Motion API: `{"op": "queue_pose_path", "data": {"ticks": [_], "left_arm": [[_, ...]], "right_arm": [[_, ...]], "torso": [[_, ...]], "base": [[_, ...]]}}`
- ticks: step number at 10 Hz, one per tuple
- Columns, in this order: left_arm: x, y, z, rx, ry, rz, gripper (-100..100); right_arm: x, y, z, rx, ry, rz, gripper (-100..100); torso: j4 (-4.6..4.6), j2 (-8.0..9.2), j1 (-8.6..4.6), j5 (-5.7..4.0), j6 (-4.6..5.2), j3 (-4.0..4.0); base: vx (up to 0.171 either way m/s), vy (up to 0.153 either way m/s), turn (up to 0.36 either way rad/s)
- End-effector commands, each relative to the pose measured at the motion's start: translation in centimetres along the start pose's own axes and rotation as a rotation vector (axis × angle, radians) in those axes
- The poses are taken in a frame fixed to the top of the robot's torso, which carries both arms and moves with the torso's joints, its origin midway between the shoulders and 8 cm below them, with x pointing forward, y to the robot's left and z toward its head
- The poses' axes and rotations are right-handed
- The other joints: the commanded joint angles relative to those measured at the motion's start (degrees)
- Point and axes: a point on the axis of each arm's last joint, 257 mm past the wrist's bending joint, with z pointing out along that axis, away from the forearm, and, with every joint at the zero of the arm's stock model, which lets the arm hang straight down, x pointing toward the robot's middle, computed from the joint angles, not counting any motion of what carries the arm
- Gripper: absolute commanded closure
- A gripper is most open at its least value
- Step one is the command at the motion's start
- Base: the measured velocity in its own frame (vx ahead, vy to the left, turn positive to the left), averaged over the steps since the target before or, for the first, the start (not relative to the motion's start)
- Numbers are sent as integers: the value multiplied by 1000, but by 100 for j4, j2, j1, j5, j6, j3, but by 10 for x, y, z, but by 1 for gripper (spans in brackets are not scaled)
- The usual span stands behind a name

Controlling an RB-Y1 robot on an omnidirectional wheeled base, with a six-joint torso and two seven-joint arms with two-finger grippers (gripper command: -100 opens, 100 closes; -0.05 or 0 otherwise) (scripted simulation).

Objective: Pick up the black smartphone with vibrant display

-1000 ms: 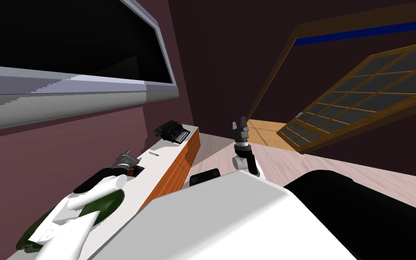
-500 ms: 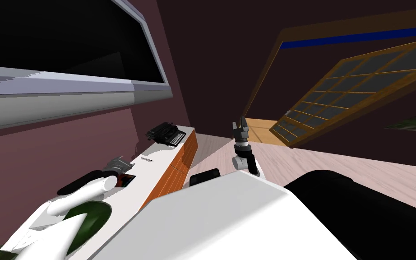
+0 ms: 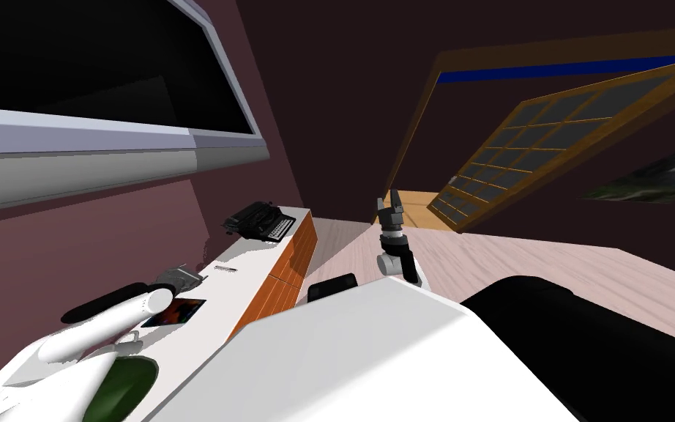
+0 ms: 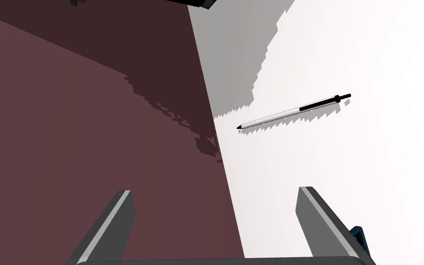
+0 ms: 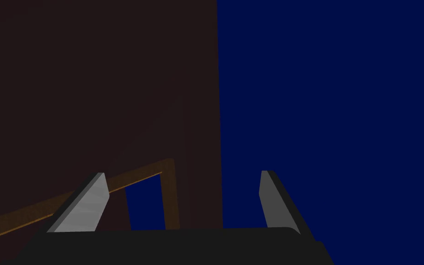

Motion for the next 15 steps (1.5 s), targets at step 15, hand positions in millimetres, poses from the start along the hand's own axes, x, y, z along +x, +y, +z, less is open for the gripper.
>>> {"op": "queue_pose_path", "data": {"ticks": [15], "left_arm": [[-156, 54, -32, -413, -299, -310, -100]], "right_arm": [[0, 0, 0, 0, 0, 0, 0]], "torso": [[1, 1, 7, 2, 1, 1]], "base": [[17, 3, -102]]}}
